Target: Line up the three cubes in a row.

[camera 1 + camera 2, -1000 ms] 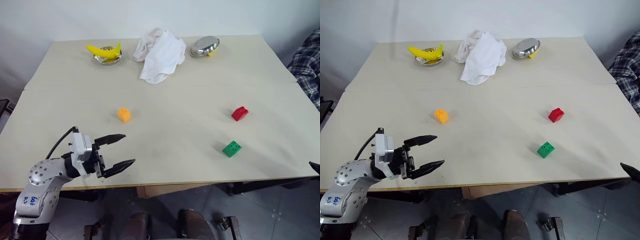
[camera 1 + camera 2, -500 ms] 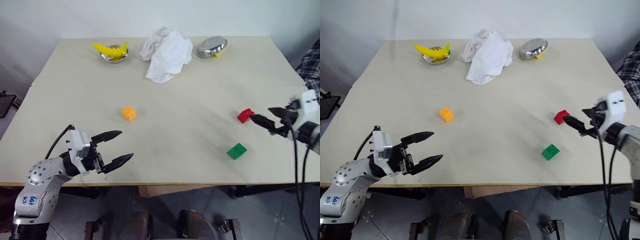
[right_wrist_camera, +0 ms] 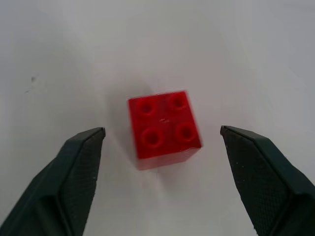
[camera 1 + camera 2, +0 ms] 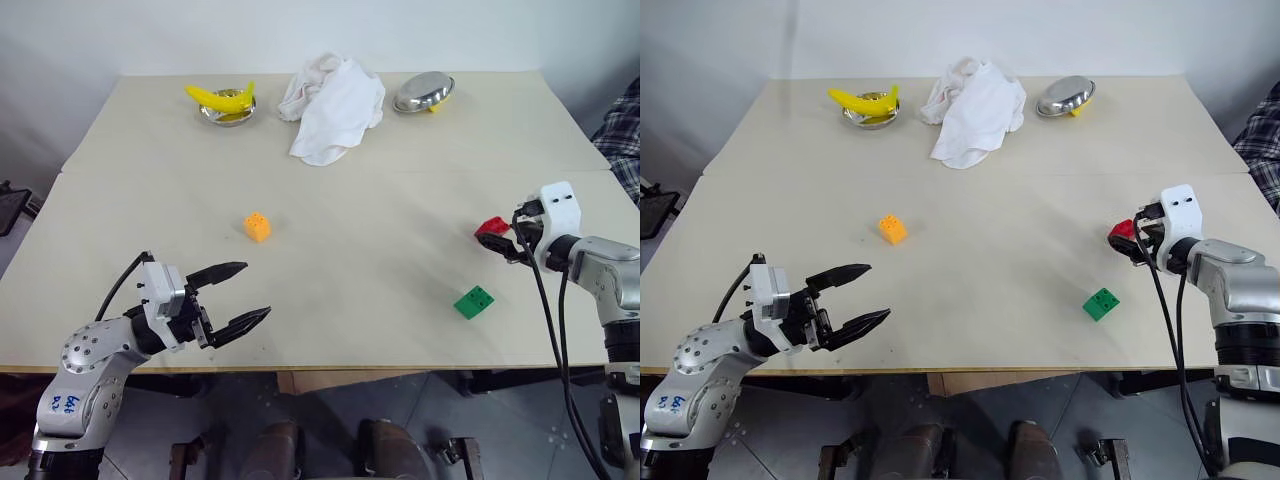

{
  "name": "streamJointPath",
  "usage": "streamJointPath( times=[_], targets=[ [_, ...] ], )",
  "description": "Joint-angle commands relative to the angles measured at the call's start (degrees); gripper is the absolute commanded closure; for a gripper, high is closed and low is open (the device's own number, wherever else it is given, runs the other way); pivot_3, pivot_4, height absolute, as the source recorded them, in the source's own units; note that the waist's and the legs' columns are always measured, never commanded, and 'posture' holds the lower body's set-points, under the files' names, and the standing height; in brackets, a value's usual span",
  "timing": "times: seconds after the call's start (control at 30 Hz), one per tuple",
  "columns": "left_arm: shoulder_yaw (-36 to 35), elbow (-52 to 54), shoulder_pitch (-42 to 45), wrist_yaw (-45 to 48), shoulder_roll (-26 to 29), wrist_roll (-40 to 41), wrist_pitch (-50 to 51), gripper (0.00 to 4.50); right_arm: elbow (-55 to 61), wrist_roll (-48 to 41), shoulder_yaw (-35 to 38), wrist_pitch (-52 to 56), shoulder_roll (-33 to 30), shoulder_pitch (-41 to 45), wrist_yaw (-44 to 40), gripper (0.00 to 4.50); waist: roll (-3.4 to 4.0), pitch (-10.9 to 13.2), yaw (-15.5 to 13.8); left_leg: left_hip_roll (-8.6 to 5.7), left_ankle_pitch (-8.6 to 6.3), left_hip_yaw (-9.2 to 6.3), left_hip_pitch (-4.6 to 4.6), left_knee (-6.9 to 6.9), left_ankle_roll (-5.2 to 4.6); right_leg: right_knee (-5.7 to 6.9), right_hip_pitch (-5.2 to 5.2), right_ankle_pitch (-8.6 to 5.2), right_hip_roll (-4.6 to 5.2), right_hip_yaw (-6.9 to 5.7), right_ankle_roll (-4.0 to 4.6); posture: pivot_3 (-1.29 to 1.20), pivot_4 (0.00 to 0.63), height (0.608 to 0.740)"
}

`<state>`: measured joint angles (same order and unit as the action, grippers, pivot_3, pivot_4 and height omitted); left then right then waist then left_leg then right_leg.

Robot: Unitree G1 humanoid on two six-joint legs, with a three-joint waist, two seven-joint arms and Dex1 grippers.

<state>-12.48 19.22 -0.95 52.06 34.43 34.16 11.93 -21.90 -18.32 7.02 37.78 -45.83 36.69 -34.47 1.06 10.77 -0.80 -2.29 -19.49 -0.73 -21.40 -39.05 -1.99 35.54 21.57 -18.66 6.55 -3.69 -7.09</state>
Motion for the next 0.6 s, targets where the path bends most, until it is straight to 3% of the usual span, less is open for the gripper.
streamJointPath(
  times=[0.03,0.13,0.4,0.5,0.6],
  targets=[
    [-1.2,1.3,-0.4,-0.3,0.0,-0.1,-1.2,0.0,-2.9,1.2,0.5,-3.0,0.1,1.9,-2.0,0.6,0.0,0.0,0.3,0.0,0.0,0.0,0.0,0.0,0.0,0.0,0.0,0.0,0.0,0.0,0.0,0.0,0.15,0.74],
    [-1.1,1.2,-0.4,-0.4,0.0,-0.2,-1.4,0.0,-5.1,2.1,0.0,-4.4,0.4,2.5,-3.4,0.6,0.0,0.0,0.3,-0.01,0.0,-0.03,0.0,0.01,0.0,0.01,0.0,0.0,0.0,-0.03,0.0,0.0,0.15,0.74],
    [-1.5,0.6,-0.5,-0.1,0.1,-0.3,-2.1,0.0,-8.8,3.5,-0.5,-8.2,0.5,5.5,-8.0,3.04,0.0,0.0,0.9,0.0,0.0,-0.02,-0.01,0.01,0.0,0.01,0.0,0.0,0.0,-0.02,0.0,0.0,0.15,0.74],
    [-1.9,0.1,-1.0,0.3,0.1,-0.4,-2.7,0.0,-10.1,4.4,-1.5,-13.0,-0.3,6.9,-12.7,3.03,0.0,0.0,1.0,0.01,0.0,-0.02,0.0,0.04,0.0,0.0,0.0,0.0,0.0,-0.03,0.0,0.0,0.15,0.74],
    [-2.6,-0.6,-2.1,0.9,0.2,-0.4,-3.6,0.0,-8.2,2.8,-3.4,-17.8,-0.8,7.8,-24.5,3.03,0.0,0.0,1.0,0.01,0.0,-0.02,0.0,0.05,0.0,-0.02,0.0,0.0,-0.01,-0.03,0.0,0.0,0.15,0.74]
  ],
)
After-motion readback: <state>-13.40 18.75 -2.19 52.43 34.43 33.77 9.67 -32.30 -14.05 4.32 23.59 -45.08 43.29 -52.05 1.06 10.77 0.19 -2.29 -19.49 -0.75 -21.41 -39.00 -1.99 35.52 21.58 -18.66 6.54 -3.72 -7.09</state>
